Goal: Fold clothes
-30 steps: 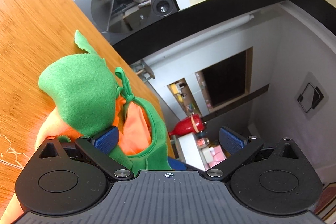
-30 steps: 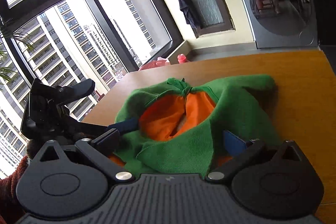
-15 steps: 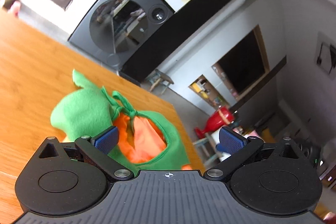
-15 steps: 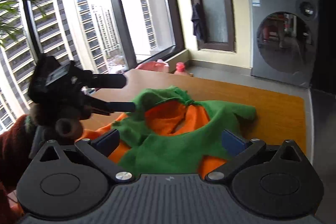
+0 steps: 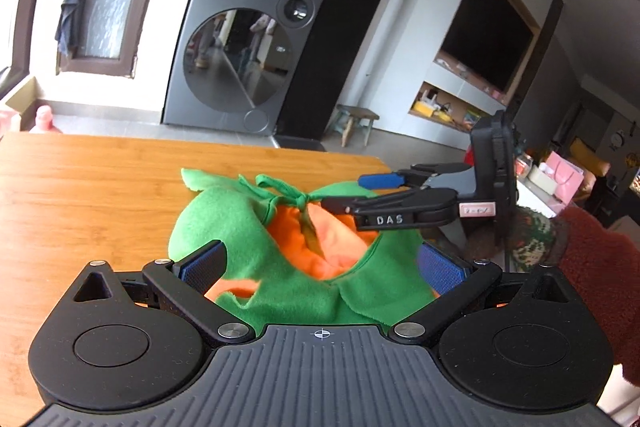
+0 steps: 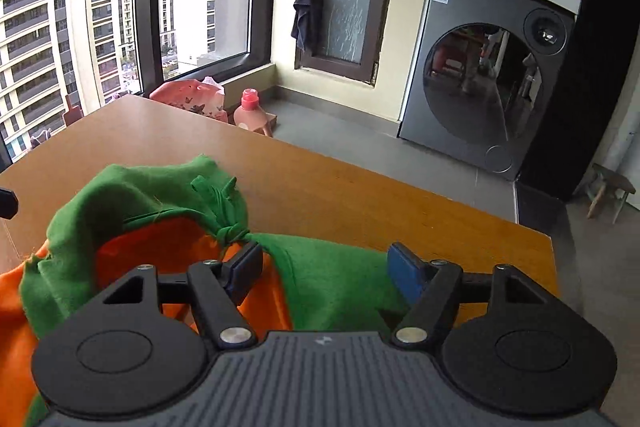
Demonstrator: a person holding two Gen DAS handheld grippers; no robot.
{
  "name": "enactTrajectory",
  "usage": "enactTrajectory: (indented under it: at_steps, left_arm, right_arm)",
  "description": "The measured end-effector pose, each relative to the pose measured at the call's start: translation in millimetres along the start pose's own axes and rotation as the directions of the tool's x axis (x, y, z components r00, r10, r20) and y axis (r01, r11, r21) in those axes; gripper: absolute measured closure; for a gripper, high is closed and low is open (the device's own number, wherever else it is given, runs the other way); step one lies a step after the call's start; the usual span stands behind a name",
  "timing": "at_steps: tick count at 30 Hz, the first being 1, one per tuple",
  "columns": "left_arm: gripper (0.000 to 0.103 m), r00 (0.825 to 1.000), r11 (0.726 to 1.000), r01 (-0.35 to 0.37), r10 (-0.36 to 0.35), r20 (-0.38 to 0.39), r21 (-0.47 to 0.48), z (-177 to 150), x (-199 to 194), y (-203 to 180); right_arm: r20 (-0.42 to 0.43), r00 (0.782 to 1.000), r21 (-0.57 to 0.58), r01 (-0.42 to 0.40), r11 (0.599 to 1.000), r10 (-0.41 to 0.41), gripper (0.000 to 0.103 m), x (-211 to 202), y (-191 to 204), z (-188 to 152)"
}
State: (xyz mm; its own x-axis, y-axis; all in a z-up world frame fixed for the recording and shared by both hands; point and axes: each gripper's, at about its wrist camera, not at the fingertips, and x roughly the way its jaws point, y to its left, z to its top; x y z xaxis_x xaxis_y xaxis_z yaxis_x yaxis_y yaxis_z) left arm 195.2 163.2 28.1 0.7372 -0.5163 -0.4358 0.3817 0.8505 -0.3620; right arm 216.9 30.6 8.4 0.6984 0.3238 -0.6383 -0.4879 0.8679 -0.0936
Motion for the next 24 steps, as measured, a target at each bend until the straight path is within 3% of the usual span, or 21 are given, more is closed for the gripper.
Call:
enactTrajectory:
  at_steps: [4,5,6,8,10,13,16,20,24]
  left_arm:
    - [0.0,1.0,0.999,0.024,-0.024,-0.01,0.037,6,2,-1]
    - [0.0,1.0,1.0,0.014,-0.014,-0.014,0.012,9,6,0]
    - [0.0,1.0,1.0,0.004,-0.005,-0.011,-0.02,12,7,1]
    - [0.0,1.0,0.997,0.013,-0.012,0.019,-0.079,15,1,7]
    - [0.0,0.998,0.993,0.021,-0.015,0.056,-0.113,17,-12,14]
    - [0.0,0.996,0.995,0.012,-0.003,0.091,-0.096,24,-29,6]
    - [0.0,0.995,0.996,0.026,-0.018,0.098,-0.081,23,-38,-3]
    - [0.0,0.993,0.99,0.115,-0.113,0.028,-0.078,0,-32,-19]
    - [0.0,0.978,0.976,0.203,-0.207,-0.042,-0.081,-23,-26,-35]
  right_arm:
    - [-0.008,1.0,-0.006,-0.027,1.0,0.027,0.036,4,-1,-10]
    - [-0.008,0.999,0.01,-0.048,0.999,0.048,0.046,3,-2,-11]
    - [-0.011,0.997,0.038,-0.081,0.996,0.082,0.066,2,-5,-10]
    - [0.001,0.993,0.086,-0.119,0.989,0.119,0.085,-8,-8,-8]
    - [0.044,0.989,0.108,-0.142,0.984,0.138,0.087,-29,-11,-5]
    - [0.133,0.968,0.124,-0.23,0.965,0.213,0.087,-85,-15,-7]
    - [0.154,0.95,0.095,-0.288,0.953,0.271,0.087,-132,-8,-20]
    - [0.084,0.954,0.056,-0.292,0.955,0.287,0.087,-166,9,-55]
    - [-0.007,0.965,0.046,-0.26,0.965,0.261,0.087,-170,26,-95]
